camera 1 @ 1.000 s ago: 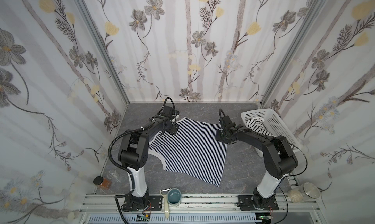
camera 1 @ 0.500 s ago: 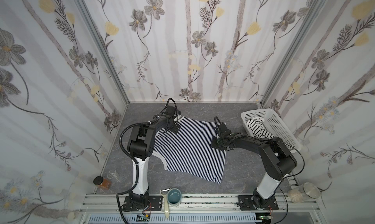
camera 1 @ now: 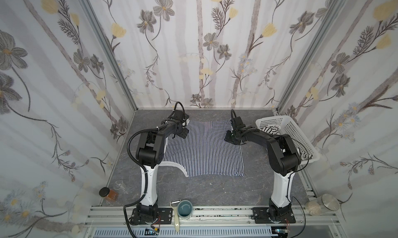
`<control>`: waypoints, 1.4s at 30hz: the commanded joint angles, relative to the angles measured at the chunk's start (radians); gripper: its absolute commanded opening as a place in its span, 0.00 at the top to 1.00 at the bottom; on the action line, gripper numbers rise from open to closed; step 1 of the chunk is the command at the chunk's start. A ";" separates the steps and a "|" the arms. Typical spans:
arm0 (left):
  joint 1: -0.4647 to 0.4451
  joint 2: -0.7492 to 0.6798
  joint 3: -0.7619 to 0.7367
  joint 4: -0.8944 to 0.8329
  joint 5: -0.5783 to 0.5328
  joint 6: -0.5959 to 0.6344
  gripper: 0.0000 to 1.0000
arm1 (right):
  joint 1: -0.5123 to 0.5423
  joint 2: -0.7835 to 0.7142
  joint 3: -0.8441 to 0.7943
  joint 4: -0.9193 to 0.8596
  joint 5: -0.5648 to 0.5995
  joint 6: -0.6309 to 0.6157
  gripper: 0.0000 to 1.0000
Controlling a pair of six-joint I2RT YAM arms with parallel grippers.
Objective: Fold and stack the tank tops
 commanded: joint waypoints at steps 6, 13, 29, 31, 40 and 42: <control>0.002 0.008 0.063 -0.019 0.003 -0.013 0.21 | 0.002 -0.207 -0.124 0.011 -0.009 -0.017 0.58; -0.004 -0.253 -0.138 -0.017 0.086 -0.006 0.21 | 0.038 -0.464 -0.397 0.039 -0.034 0.024 0.56; -0.117 -0.800 -0.676 -0.021 0.143 0.111 0.31 | 0.128 -1.087 -0.971 -0.044 -0.056 0.280 0.48; -0.121 -0.820 -0.699 -0.022 0.153 0.105 0.31 | 0.132 -1.148 -1.022 -0.026 -0.074 0.320 0.48; -0.130 -0.816 -0.728 -0.021 0.172 0.084 0.34 | 0.129 -1.233 -1.123 0.134 -0.087 0.428 0.58; -0.131 -0.820 -0.726 -0.021 0.183 0.081 0.34 | 0.126 -1.209 -1.123 0.152 -0.086 0.432 0.60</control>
